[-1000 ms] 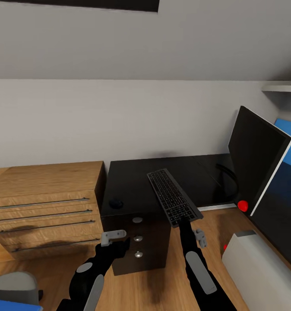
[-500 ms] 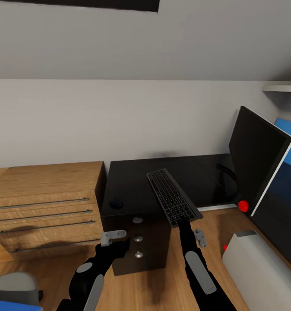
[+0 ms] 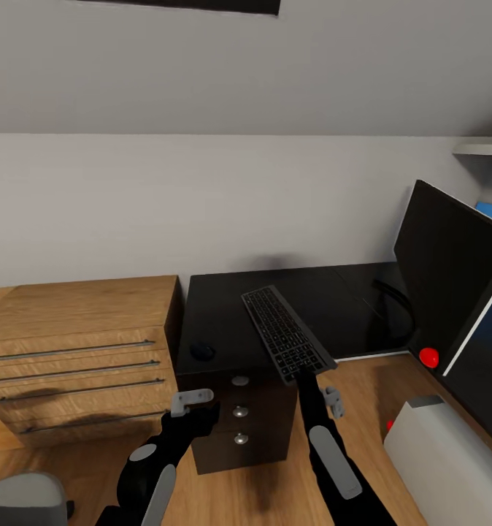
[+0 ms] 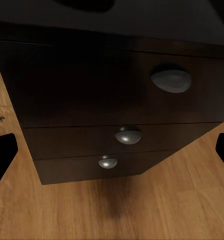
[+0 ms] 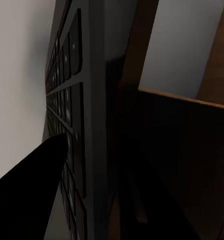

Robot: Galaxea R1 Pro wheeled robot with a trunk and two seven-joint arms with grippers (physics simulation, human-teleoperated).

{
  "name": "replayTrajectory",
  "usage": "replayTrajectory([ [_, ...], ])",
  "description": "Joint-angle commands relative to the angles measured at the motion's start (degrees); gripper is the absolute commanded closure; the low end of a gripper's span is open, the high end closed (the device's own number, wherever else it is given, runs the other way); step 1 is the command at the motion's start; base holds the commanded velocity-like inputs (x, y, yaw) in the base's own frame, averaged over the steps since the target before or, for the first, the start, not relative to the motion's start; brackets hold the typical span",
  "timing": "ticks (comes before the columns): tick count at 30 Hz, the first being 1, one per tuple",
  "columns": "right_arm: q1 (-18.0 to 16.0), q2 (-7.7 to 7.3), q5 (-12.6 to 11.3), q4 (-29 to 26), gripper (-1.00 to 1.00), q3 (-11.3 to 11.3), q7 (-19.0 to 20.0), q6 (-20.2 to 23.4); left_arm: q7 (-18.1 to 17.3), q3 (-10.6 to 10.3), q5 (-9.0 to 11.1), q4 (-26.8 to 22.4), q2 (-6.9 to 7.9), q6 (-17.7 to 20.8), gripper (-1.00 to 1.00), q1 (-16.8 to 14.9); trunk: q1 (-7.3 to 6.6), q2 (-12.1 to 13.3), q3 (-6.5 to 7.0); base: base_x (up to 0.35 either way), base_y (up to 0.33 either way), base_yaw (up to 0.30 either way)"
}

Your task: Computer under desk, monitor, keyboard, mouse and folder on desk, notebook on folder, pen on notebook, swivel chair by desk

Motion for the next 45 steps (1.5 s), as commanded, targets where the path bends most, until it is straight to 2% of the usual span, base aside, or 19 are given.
replayTrajectory([
  [1,-0.04,0.13,-1.38,0.97,1.00,0.30,-0.31,-0.46,0.51,-0.06,0.61,-0.04,0.01,0.21,-1.00,-0.05,0.00,-0.03,-0.06,0.004,0.003,0.000],
  [6,-0.03,1.20,-1.41,1.42,1.00,0.33,-0.28,1.00,0.51,-0.13,0.60,0.01,-0.02,0.21,-1.00,-0.05,0.00,-0.03,-0.06,0.001,0.001,0.000],
  [8,-0.02,1.45,-3.36,2.20,1.00,0.41,-0.20,2.92,0.51,-0.15,0.54,0.02,-0.01,0.21,-1.00,-0.04,0.00,-0.03,-0.06,0.000,0.000,0.000],
  [9,-0.04,1.43,-6.64,2.35,1.00,0.42,-0.09,3.61,0.51,-0.15,0.52,0.02,0.01,0.21,-1.00,-0.06,0.00,-0.03,-0.06,0.000,0.000,0.000],
  [12,-0.02,1.39,-8.24,2.39,1.00,0.43,-0.01,3.83,0.51,-0.15,0.54,0.02,-0.05,0.21,-1.00,-0.04,0.00,-0.03,-0.06,0.015,0.000,0.000],
  [31,-0.01,1.21,-8.28,2.57,1.00,0.34,-0.52,4.14,0.51,-0.15,0.52,0.02,-0.06,0.21,-1.00,-0.04,0.00,-0.03,-0.06,0.058,0.000,0.000],
  [32,-0.01,1.21,-8.27,2.57,-1.00,0.34,-0.54,4.16,0.51,-0.15,0.52,0.02,-0.06,0.21,-1.00,-0.03,0.00,-0.03,-0.06,0.000,0.000,0.000],
  [45,-0.02,1.20,-8.08,2.49,-1.00,0.34,-0.28,4.08,0.50,-0.15,0.55,0.02,-0.07,0.21,-1.00,-0.04,0.00,-0.03,-0.06,0.000,0.000,0.000],
])
